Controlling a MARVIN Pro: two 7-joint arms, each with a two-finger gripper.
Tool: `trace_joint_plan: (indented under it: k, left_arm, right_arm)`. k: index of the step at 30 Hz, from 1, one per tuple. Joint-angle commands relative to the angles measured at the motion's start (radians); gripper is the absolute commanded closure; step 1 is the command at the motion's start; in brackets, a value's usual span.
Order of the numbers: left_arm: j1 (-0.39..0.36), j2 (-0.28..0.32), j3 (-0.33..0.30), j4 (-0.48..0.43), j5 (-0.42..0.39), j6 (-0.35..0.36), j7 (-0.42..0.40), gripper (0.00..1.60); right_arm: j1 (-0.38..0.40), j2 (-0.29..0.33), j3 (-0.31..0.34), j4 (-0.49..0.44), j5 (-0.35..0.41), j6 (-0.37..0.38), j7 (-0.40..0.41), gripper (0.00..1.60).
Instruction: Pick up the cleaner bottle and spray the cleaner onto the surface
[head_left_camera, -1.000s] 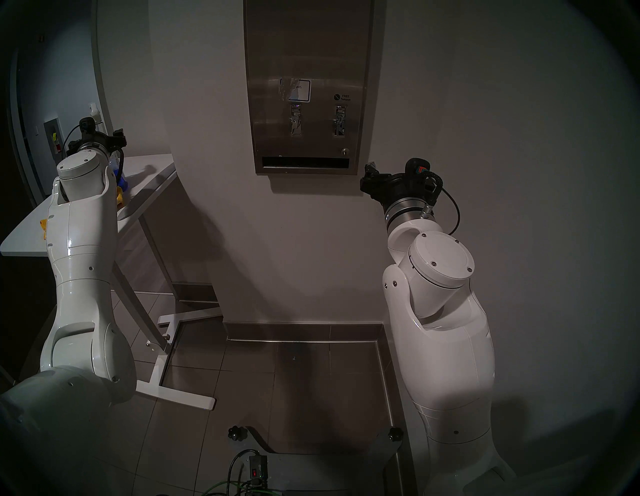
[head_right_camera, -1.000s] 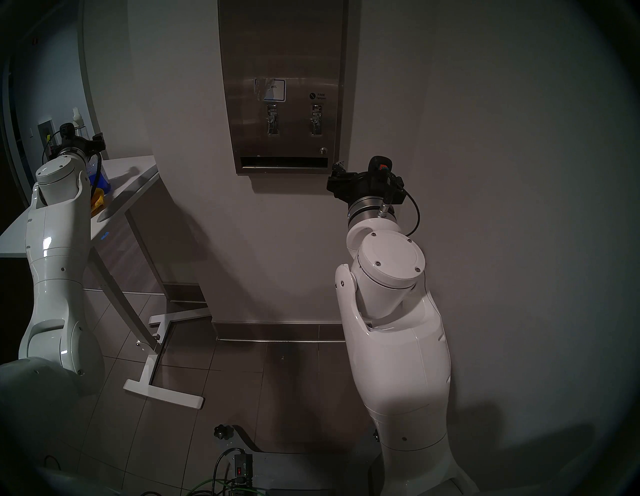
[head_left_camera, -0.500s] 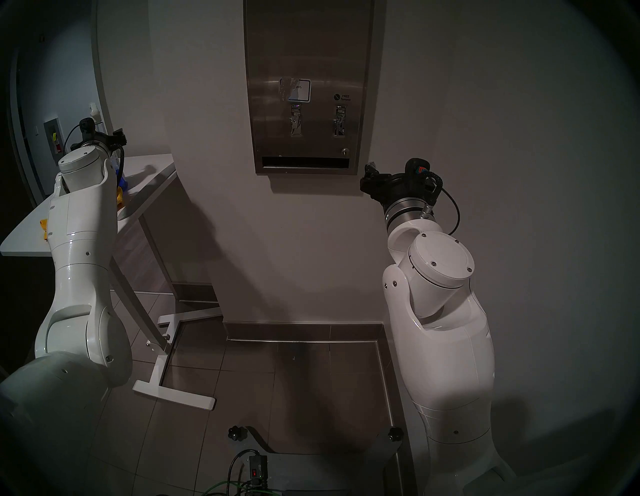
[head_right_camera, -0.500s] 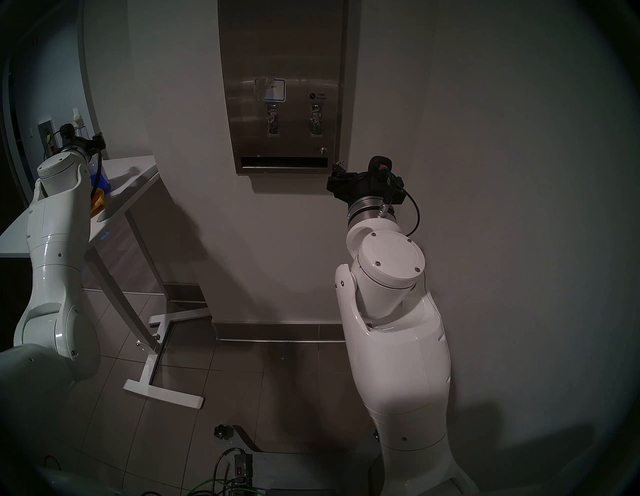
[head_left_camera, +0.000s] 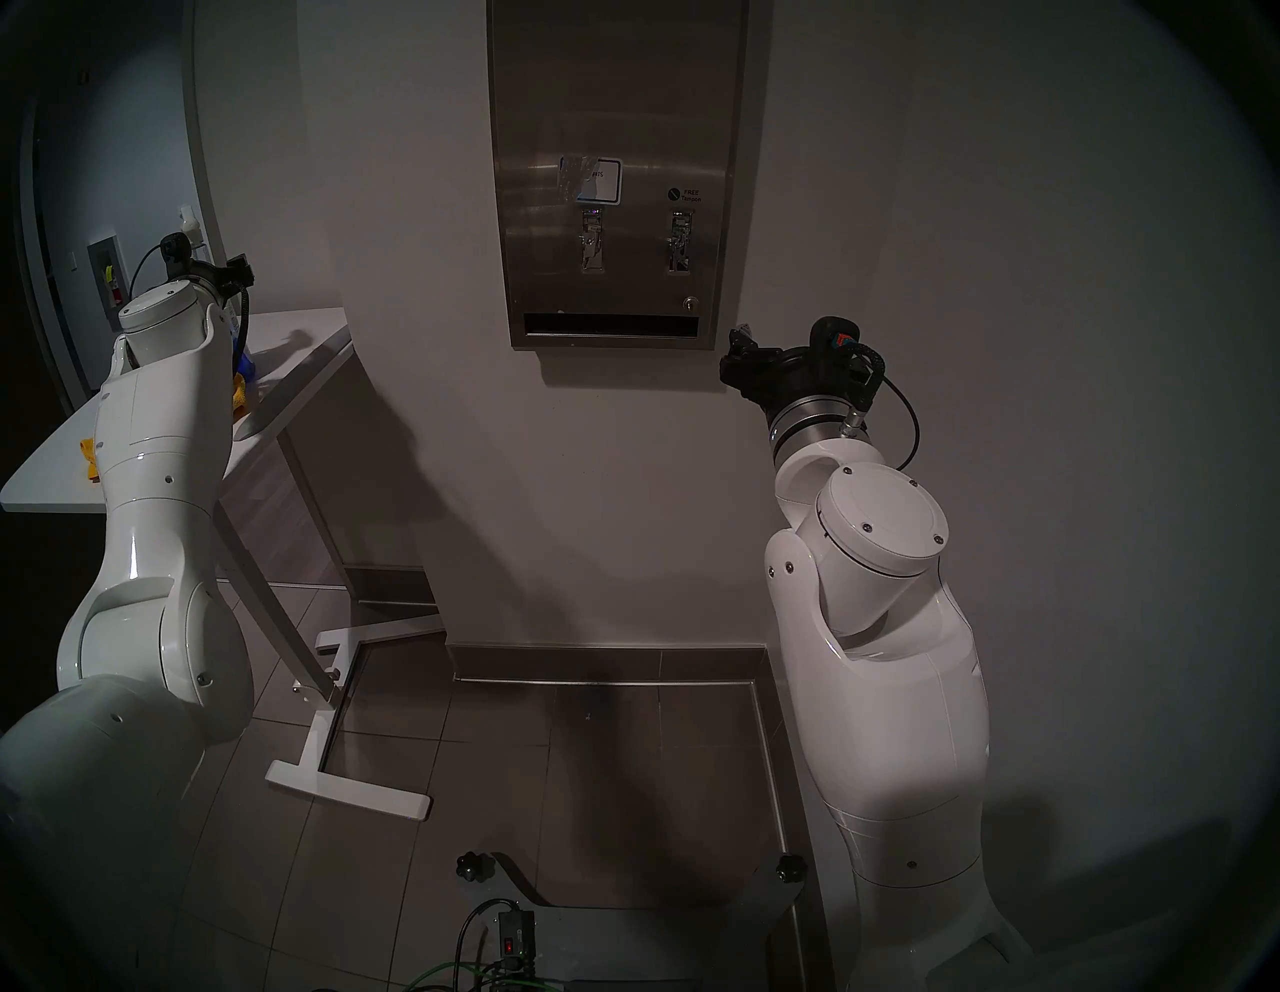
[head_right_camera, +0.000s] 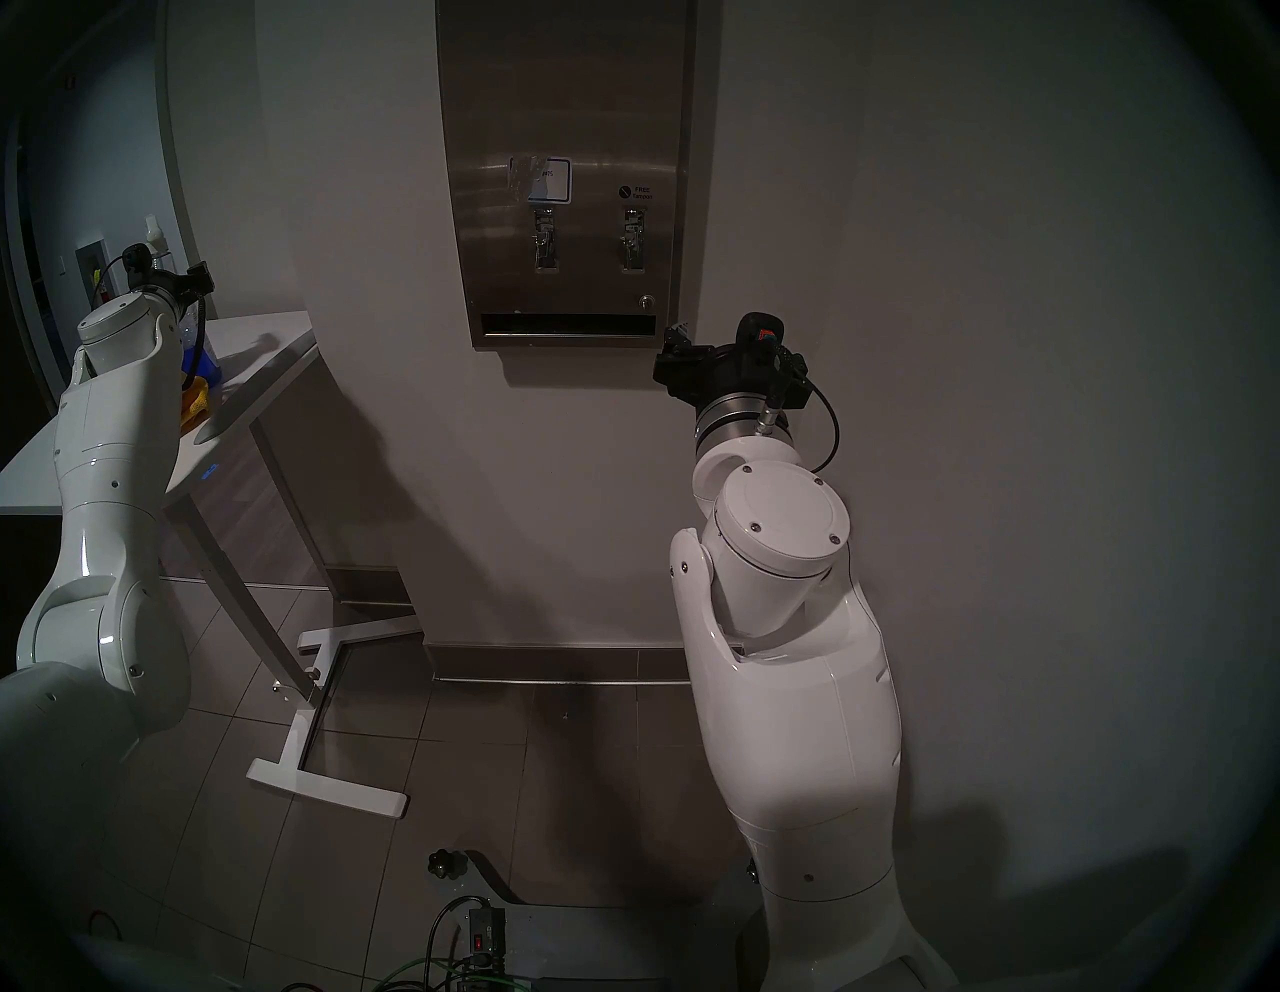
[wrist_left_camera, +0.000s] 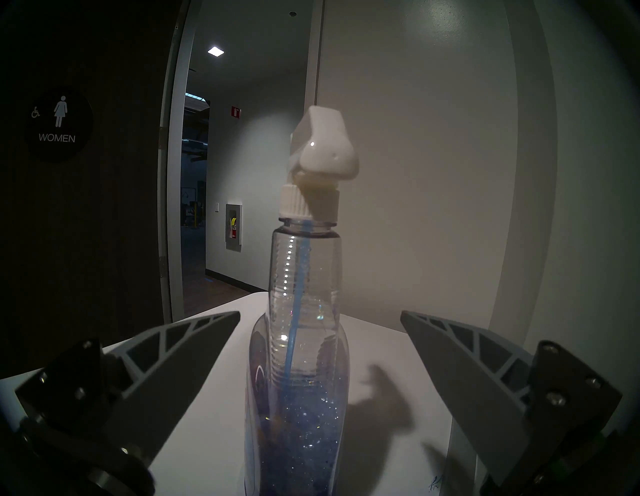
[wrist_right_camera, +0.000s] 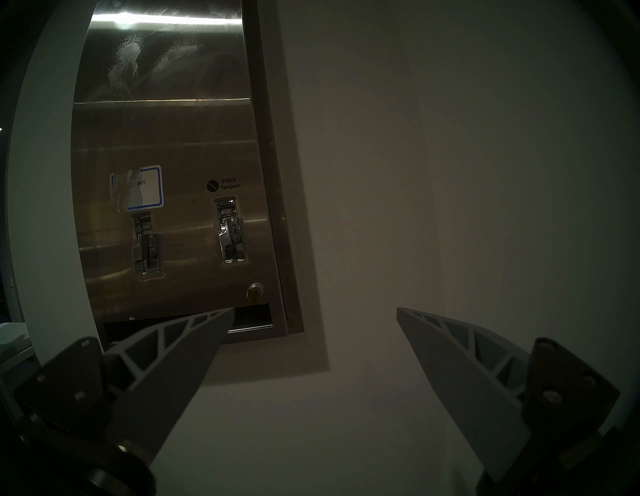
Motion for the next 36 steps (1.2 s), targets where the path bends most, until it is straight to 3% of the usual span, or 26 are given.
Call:
trace_joint_plan:
  k: [1, 13, 18, 19, 36]
  left_arm:
    - [-0.110, 0.029, 0.008, 0.025, -0.013, -0.027, -0.006, 0.00]
    - [-0.164, 0.059, 0.045, 0.118, -0.015, -0.042, -0.022, 0.00]
    - [-0.221, 0.061, 0.075, 0.166, -0.005, -0.043, -0.029, 0.00]
    - [-0.193, 0.067, 0.078, 0.146, -0.006, -0.052, -0.032, 0.00]
    - [-0.289, 0.093, 0.141, 0.278, 0.034, -0.092, -0.064, 0.00]
  right_arm:
    - [0.022, -0.001, 0.001, -0.028, -0.002, -0.008, 0.000, 0.00]
    - [0.022, -0.002, 0.001, -0.028, -0.002, -0.008, 0.000, 0.00]
    - [0.022, -0.001, 0.001, -0.027, -0.002, -0.008, 0.000, 0.00]
    - [0.022, -0.002, 0.001, -0.027, -0.002, -0.008, 0.000, 0.00]
    - [0.023, -0.002, 0.001, -0.029, -0.002, -0.009, 0.000, 0.00]
